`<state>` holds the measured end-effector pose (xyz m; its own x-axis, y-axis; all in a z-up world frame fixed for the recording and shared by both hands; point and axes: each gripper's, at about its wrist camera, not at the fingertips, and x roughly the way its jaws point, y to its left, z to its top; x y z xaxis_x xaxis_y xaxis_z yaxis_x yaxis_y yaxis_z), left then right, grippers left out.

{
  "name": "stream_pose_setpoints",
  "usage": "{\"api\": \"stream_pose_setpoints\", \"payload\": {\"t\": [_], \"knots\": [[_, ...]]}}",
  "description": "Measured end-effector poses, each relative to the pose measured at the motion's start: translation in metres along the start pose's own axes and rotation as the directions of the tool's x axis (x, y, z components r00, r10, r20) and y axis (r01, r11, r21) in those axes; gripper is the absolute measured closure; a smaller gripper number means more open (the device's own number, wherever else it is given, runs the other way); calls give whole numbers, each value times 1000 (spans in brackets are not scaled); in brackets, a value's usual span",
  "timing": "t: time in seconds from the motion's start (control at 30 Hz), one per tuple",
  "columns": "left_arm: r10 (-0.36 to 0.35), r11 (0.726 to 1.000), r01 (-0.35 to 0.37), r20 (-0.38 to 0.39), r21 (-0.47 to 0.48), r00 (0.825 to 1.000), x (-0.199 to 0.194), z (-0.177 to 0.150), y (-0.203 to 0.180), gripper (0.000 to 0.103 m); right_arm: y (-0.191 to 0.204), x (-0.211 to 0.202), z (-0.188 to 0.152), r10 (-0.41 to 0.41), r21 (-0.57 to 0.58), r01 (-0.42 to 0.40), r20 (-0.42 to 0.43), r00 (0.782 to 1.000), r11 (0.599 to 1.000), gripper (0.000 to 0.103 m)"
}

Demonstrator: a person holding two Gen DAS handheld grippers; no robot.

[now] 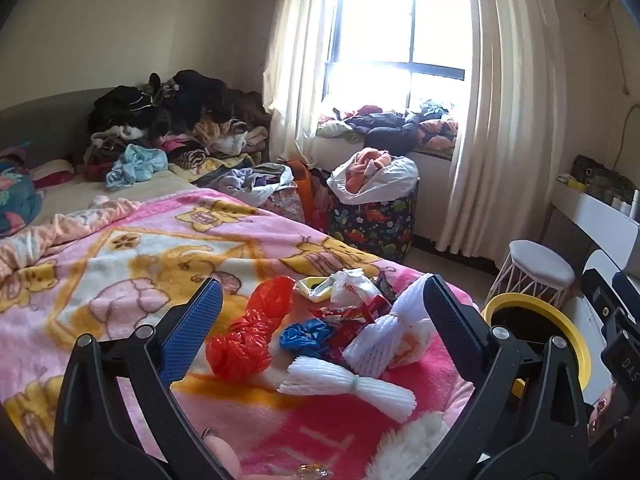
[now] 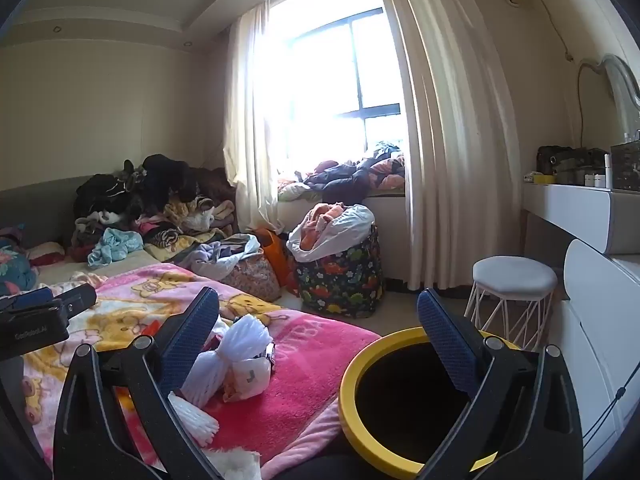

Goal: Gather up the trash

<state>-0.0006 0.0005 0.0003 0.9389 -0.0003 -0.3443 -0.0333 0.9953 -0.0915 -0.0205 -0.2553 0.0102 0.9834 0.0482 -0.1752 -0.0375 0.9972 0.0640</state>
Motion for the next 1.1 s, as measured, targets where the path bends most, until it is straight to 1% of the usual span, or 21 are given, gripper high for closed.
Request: {"api": "stream_pose_setpoints", "payload": {"t": [0.1,0.13,0.2,0.23,0.47,0.57,1.1], "knots": [[-4,1000,4,6,-4,1000,-3,-1,2,11,0,2,-1,4,-2,-4,-2,1000,1000,6],[-3,1000,3,2,1,1000,-3,3,-6,11,1,3,-1,6,-4,-6,-5,1000,1000,6],[-9,1000,9,-1,1,1000,-3,2,-5,11,1,6,-2,8,-4,-8,-7,1000,1000,6],[-7,1000,7,-1,0,1000,-3,3,-6,11,-2,-1,0,-5,14,5,17,1000,1000,6],[-9,1000,9,1,0,1000,-3,6,-9,11,1,-7,2,-3,0,3,32,999,1000,6],[-10,1000,10,1,1,1000,-3,7,-13,11,-7,2,0,0,8,0,18,1000,1000,6],[-16,1000,16,12,-2,1000,-3,5,-9,11,-3,-3,4,0,5,0,21,1000,1000,6]]}}
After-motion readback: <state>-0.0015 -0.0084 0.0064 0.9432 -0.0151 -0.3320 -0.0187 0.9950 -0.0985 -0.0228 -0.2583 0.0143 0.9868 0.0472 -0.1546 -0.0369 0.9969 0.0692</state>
